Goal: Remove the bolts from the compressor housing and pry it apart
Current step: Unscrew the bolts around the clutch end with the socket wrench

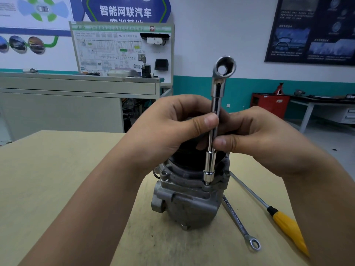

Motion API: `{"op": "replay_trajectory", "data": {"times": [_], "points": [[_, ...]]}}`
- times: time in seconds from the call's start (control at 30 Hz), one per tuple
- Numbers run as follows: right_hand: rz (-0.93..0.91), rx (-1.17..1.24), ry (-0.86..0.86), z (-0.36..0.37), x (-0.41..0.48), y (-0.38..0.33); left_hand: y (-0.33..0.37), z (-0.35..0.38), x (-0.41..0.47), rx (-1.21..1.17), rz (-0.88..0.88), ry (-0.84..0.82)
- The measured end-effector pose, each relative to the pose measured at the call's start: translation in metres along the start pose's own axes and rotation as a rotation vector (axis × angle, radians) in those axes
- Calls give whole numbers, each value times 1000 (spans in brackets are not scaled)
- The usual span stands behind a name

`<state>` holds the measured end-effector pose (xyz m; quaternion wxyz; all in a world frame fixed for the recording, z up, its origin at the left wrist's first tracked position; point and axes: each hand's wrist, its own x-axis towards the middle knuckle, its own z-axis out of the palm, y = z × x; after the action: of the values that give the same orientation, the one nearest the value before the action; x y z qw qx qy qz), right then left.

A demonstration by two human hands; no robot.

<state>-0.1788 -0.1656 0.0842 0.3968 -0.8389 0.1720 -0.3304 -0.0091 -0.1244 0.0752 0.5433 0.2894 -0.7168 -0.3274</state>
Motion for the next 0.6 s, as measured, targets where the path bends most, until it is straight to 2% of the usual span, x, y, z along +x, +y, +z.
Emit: {"op": "replay_trajectory", "data": {"times": [0.47, 0.6], "points": [[13, -22, 23, 3, -1, -6, 0, 2, 1, -16, 7, 83], [9, -27, 27, 2, -1, -4, -2, -1, 1, 23, 1, 50]]}}
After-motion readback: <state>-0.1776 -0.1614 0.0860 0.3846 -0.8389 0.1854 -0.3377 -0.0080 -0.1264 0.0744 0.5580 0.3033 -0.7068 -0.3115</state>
